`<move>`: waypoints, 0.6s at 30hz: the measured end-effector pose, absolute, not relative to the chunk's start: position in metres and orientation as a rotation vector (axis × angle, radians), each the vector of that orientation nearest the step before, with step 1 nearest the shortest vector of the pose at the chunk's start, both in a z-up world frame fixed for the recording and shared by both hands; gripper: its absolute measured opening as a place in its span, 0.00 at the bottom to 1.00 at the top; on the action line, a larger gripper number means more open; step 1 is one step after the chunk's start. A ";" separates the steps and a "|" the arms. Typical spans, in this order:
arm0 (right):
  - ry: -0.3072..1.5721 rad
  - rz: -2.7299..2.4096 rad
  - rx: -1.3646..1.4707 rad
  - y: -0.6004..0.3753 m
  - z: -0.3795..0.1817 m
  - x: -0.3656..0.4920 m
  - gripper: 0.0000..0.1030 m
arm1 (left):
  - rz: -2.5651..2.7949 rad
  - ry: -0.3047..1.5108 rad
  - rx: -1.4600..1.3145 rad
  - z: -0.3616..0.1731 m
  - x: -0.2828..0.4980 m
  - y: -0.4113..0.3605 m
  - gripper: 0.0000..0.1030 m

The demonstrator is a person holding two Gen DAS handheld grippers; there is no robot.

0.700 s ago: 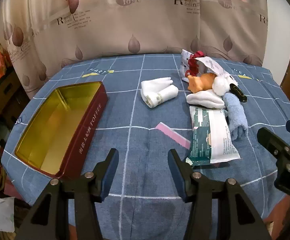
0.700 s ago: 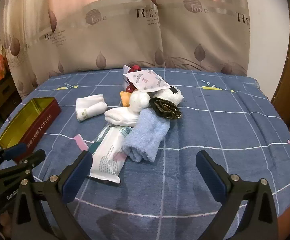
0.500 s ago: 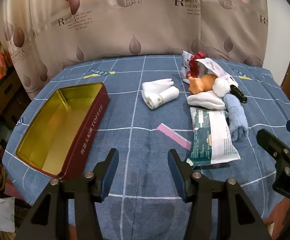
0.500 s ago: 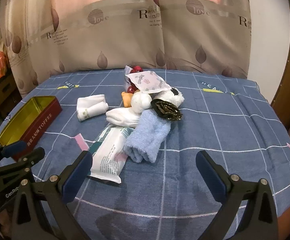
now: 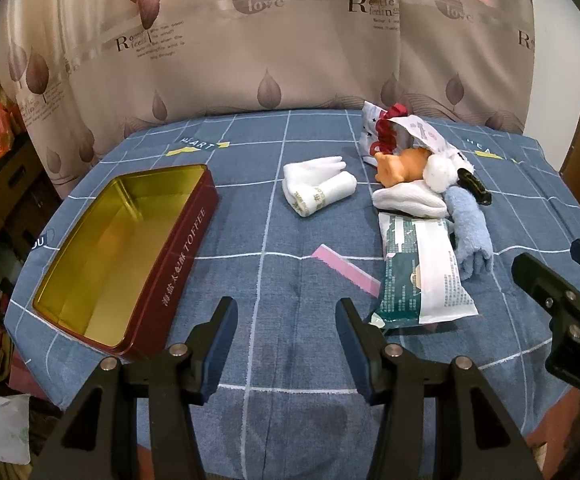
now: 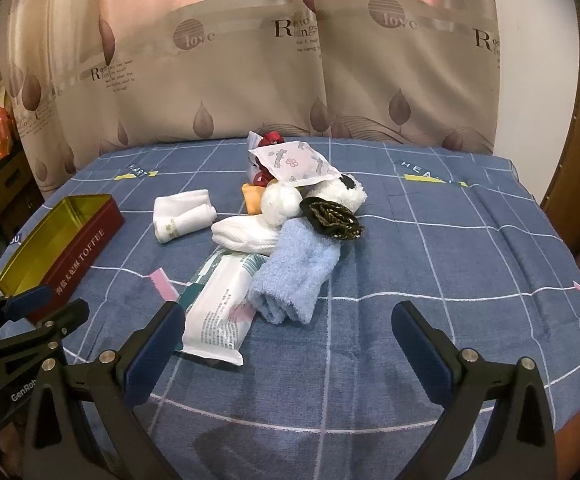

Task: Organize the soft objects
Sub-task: 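Move the left tool toward the wet-wipes packet on the bedspread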

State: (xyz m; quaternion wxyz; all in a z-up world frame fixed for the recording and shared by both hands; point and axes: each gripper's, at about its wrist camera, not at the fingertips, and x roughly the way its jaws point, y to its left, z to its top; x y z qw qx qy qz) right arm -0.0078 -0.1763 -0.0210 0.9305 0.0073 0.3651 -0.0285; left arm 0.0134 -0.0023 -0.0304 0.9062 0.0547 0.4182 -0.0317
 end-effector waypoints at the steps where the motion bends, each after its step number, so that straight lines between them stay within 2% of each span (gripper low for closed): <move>1: 0.747 -0.058 0.016 -0.177 -0.021 -0.008 1.00 | -0.067 0.865 0.112 -0.030 0.013 -0.002 0.51; 18: 0.745 -0.077 0.025 -0.184 -0.017 -0.007 1.00 | -0.077 0.867 0.131 -0.031 0.011 -0.009 0.51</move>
